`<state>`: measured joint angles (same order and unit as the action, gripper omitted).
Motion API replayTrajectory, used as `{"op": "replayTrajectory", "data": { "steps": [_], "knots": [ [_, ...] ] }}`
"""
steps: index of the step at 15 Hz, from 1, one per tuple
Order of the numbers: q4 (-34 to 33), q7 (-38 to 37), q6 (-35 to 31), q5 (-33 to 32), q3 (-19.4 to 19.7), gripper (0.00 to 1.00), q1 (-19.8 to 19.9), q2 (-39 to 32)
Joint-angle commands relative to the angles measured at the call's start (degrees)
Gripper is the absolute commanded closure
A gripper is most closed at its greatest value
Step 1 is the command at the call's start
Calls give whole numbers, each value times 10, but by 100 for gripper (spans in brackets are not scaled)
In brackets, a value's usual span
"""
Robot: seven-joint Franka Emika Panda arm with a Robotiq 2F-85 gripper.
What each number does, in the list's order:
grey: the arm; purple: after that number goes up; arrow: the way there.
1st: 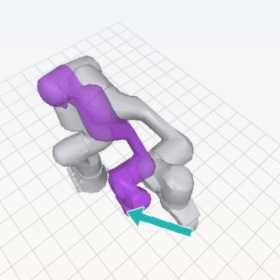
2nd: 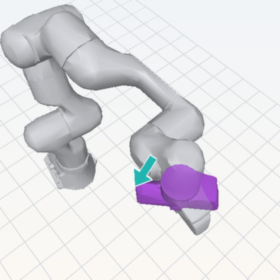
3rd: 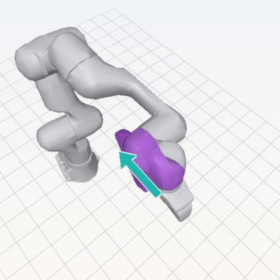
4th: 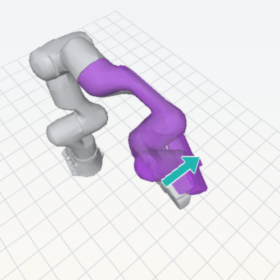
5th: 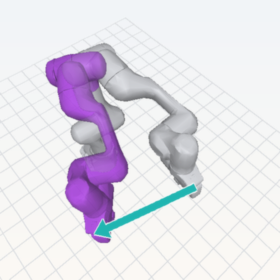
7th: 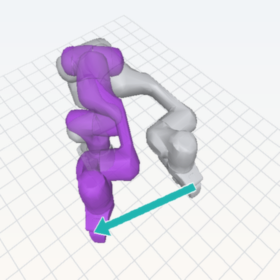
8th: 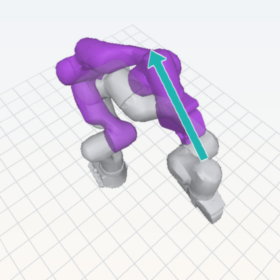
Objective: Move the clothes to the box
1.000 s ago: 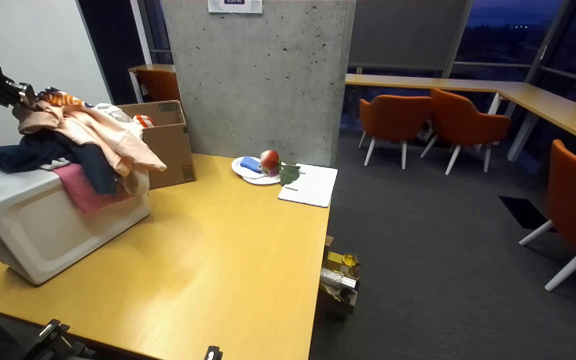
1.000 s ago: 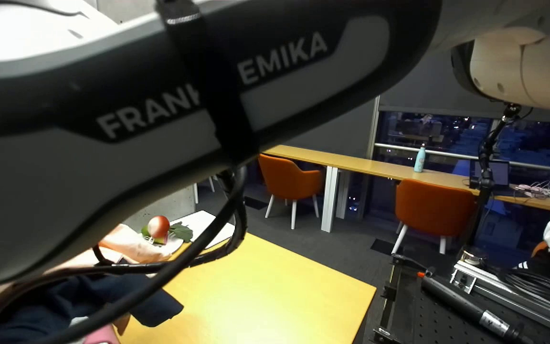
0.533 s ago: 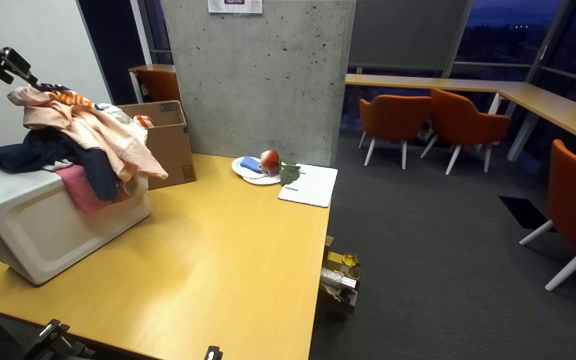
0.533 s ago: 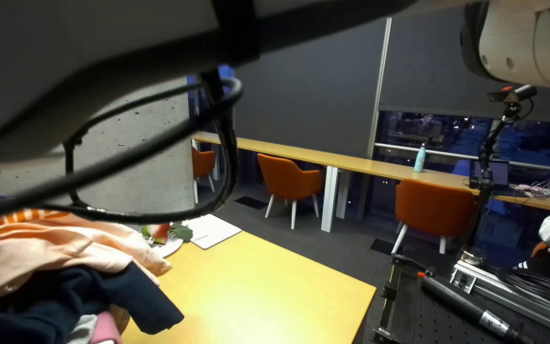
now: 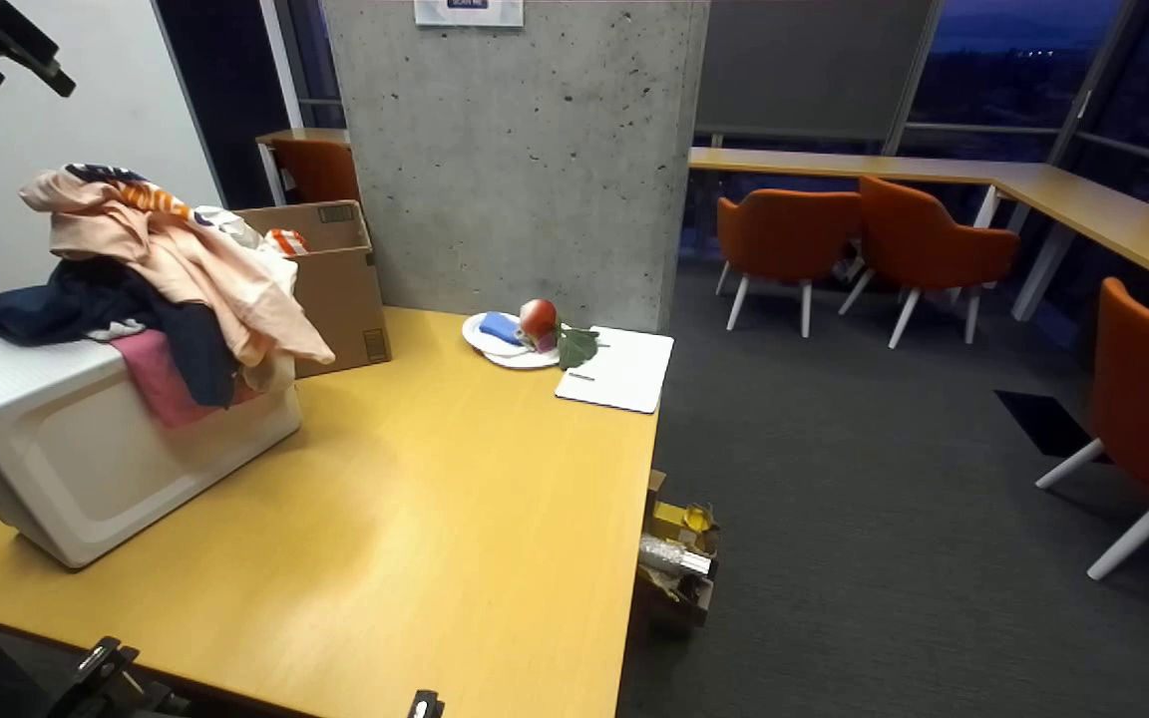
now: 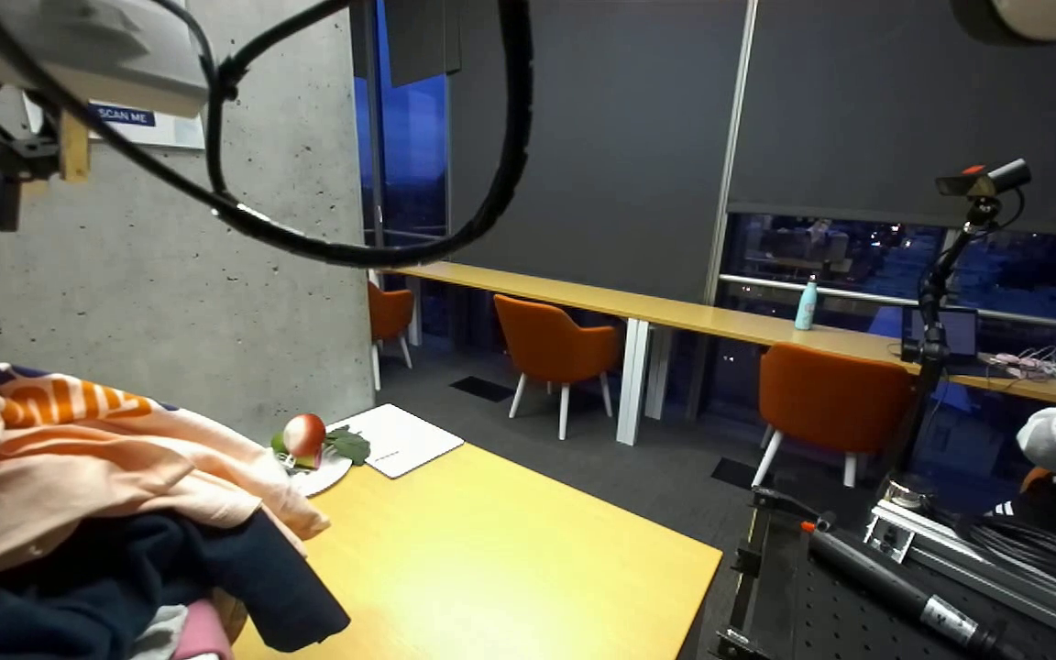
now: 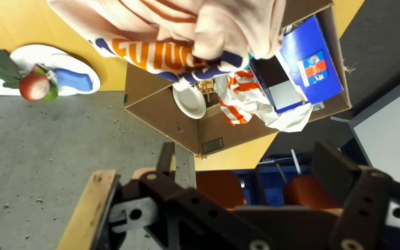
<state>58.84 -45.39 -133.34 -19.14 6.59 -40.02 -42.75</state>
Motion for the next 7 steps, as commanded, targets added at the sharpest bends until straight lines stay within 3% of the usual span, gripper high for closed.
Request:
{"op": "replayTrajectory", "data": {
  "steps": [1,7],
  "knots": [
    [142,52,2,70,-54,0,40,105],
    [321,92,-11,156,-80,0,82,209]
  ]
}}
